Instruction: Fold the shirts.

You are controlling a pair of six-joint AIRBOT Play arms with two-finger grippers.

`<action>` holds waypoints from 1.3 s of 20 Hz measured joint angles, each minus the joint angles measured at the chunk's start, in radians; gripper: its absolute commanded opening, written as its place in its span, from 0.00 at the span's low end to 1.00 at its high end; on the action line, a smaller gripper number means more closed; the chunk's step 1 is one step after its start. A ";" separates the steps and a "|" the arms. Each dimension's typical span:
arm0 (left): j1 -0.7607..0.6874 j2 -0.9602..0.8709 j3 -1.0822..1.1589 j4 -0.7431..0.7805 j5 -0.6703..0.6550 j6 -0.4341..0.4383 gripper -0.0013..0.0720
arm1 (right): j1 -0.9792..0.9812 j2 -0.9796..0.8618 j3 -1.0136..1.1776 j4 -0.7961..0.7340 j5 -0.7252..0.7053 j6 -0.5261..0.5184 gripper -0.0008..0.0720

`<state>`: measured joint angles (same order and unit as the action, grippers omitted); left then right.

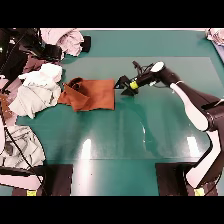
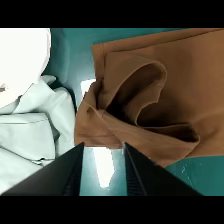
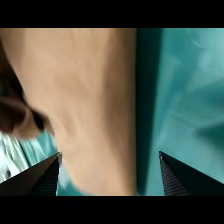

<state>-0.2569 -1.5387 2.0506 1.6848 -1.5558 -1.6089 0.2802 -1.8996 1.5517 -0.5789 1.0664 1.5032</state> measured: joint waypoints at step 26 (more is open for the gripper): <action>0.000 0.001 0.000 -0.091 0.003 -0.016 0.45 | -0.428 0.224 0.456 -0.647 0.206 0.258 0.04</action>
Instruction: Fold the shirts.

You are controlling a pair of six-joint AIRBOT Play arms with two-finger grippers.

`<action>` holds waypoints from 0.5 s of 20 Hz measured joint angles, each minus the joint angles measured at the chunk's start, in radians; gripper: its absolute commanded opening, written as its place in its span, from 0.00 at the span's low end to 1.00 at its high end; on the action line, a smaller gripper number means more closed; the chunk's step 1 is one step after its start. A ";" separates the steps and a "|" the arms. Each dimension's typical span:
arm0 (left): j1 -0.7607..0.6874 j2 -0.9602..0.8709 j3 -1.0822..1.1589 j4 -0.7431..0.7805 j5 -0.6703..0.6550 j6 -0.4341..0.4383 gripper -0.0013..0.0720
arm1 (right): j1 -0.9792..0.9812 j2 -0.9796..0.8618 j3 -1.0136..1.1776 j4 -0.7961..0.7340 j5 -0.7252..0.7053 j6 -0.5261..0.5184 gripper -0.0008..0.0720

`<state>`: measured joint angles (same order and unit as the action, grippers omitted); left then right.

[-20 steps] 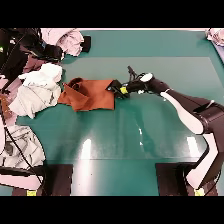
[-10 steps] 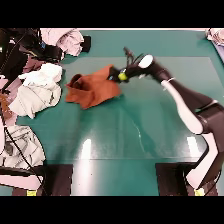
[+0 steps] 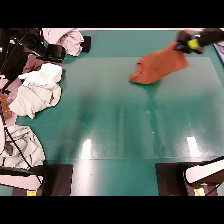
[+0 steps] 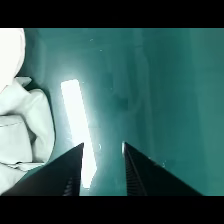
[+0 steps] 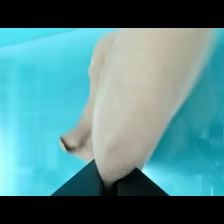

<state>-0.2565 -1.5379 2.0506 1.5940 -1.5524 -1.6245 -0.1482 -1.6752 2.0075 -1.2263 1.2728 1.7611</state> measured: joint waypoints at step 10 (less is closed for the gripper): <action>0.000 0.000 0.000 -0.088 -0.008 -0.014 0.45 | -0.541 0.013 -0.150 -0.023 0.035 -0.067 0.04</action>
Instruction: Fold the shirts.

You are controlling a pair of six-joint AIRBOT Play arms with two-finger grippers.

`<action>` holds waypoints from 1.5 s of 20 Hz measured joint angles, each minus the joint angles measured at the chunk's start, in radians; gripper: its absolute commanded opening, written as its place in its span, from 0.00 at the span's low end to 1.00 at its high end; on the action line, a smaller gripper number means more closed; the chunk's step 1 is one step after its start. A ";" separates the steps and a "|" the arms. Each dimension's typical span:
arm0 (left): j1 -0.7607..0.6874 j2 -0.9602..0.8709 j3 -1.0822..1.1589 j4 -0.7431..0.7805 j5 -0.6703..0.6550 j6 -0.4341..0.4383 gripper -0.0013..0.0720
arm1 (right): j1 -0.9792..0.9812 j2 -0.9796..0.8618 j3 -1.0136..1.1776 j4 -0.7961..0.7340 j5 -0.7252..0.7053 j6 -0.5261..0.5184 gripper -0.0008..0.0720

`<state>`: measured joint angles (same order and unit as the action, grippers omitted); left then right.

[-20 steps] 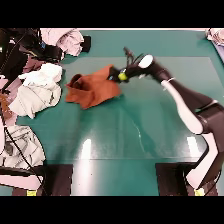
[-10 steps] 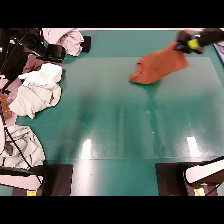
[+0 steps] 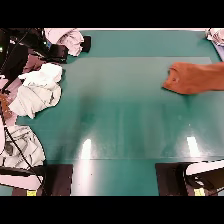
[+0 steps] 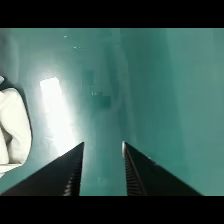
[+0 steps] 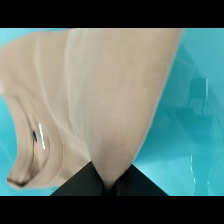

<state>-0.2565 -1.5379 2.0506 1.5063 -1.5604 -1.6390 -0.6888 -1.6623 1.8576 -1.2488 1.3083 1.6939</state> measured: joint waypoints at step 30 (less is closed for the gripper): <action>0.000 0.000 0.000 -0.154 -0.018 -0.014 0.45 | -0.233 0.003 0.122 -0.336 0.450 0.130 0.98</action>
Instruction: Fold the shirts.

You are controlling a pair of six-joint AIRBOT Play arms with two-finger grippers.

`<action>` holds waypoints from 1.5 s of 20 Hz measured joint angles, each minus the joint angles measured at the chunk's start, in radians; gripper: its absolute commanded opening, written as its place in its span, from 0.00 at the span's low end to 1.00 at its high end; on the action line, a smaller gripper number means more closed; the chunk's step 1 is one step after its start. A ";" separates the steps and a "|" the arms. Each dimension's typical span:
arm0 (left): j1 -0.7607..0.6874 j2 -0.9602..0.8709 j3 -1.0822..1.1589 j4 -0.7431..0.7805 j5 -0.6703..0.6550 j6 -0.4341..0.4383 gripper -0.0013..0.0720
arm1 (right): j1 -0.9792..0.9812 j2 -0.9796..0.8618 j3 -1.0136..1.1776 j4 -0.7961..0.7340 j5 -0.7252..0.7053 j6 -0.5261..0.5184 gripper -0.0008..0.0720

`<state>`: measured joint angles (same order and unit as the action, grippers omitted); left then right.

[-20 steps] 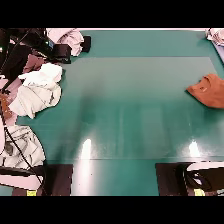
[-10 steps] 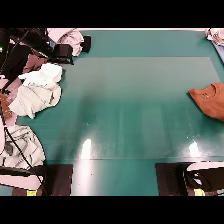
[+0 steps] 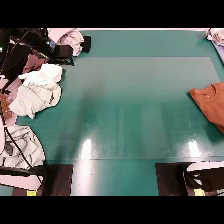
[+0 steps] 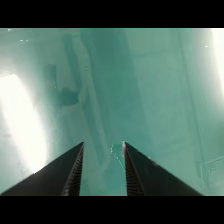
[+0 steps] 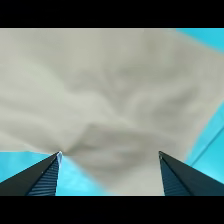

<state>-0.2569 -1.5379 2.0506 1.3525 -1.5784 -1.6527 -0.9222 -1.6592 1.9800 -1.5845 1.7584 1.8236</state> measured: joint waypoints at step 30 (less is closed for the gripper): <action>0.000 0.000 0.000 0.000 0.089 0.004 0.45 | 0.626 0.148 -0.211 0.564 -0.600 -0.319 0.05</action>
<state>-0.2569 -1.5379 2.0506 1.3525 -1.4891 -1.6489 -0.2958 -1.5112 1.7691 -1.0203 1.1580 1.5051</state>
